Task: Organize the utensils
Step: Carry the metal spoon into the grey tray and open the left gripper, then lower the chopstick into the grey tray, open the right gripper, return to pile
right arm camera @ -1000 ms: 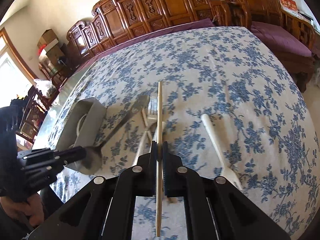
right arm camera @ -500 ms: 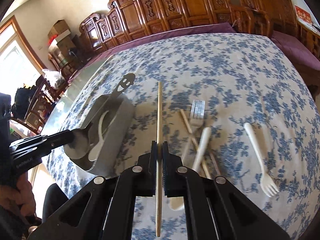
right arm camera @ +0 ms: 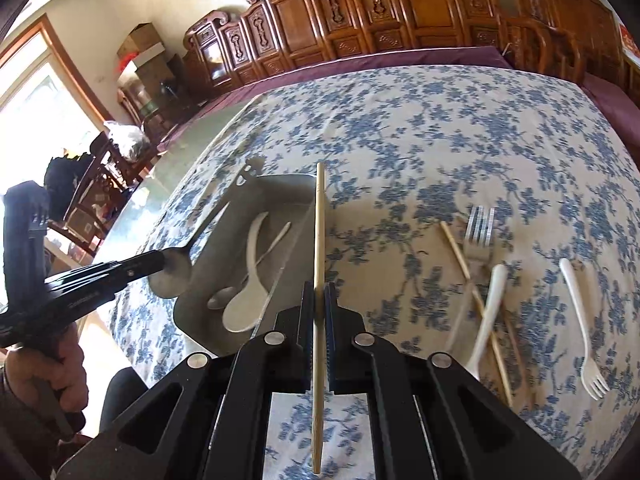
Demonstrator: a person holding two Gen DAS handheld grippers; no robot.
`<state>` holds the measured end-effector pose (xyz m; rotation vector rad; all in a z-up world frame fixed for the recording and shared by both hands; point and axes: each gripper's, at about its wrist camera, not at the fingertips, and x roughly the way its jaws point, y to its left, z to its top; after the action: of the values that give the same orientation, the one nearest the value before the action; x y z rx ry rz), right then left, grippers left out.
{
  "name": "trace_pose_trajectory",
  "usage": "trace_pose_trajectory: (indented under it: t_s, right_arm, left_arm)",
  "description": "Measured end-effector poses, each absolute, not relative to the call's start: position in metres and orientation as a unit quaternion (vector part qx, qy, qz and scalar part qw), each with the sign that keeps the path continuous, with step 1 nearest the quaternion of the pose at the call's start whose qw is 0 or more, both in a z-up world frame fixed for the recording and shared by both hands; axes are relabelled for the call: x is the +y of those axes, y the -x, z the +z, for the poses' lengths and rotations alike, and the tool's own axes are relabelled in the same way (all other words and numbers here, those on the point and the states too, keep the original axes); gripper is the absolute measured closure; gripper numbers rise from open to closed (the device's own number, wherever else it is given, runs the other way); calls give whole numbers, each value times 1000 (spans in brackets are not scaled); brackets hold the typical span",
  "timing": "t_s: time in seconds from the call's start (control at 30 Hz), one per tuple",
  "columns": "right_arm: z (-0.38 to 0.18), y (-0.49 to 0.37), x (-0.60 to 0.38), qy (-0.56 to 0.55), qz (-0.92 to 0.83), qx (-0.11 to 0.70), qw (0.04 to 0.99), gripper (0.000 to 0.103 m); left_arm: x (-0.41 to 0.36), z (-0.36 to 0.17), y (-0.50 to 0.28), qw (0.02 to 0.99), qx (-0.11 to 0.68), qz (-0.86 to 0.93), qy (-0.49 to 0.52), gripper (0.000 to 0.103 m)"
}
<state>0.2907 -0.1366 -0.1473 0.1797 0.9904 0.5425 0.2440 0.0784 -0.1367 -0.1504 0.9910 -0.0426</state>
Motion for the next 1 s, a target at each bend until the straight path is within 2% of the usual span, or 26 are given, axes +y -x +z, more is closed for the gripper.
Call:
trace_pose_trajectory:
  t_s: [1.0]
  right_arm:
    - [-152, -289, -120, -80, 270, 476, 833, 97]
  left_arm:
    - [40, -193, -272, 836, 548, -23, 25, 102]
